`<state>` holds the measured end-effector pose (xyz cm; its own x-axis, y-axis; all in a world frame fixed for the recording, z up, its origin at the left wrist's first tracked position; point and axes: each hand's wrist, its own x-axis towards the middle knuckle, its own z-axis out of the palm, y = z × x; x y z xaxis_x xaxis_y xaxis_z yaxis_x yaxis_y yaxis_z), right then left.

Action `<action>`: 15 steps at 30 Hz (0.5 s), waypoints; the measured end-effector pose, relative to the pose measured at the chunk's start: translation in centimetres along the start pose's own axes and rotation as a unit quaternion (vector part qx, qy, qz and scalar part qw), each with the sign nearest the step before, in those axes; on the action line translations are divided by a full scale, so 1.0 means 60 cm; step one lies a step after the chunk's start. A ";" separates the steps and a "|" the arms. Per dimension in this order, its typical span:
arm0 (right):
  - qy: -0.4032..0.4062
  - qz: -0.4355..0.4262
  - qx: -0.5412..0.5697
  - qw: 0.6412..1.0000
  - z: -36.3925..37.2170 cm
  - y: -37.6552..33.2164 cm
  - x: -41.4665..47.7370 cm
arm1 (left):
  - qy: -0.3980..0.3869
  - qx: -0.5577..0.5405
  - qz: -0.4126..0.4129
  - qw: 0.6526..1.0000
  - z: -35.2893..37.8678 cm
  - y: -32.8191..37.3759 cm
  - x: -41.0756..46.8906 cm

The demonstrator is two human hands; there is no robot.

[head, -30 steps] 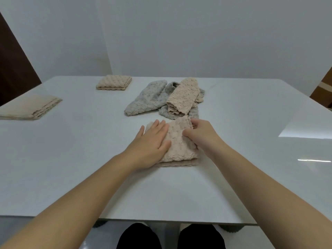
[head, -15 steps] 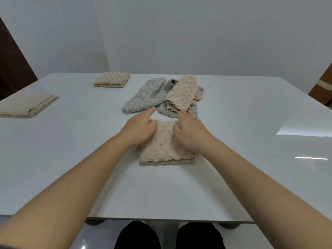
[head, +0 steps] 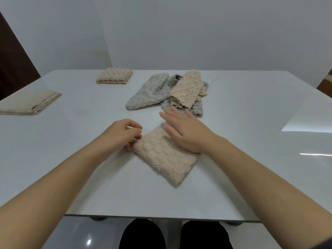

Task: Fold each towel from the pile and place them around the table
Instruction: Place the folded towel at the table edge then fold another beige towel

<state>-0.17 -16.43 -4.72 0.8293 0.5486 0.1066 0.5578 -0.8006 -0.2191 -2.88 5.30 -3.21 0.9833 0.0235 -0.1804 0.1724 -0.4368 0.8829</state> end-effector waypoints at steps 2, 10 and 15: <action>-0.004 0.041 0.016 0.999 0.001 -0.014 0.006 | -0.012 -0.027 -0.043 0.999 -0.006 -0.003 -0.008; -0.058 0.135 0.005 0.989 0.045 -0.024 0.014 | -0.086 0.034 -0.068 0.993 -0.023 -0.005 -0.018; -0.049 0.136 0.001 0.990 0.047 -0.024 0.013 | -0.117 -0.001 -0.084 0.990 -0.022 -0.004 -0.020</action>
<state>-0.41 -14.16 -7.08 0.9412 0.3340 -0.0510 0.3145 -0.9213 -0.2285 -4.01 6.55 -2.64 0.9006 -0.1139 -0.4195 0.3320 -0.4426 0.8330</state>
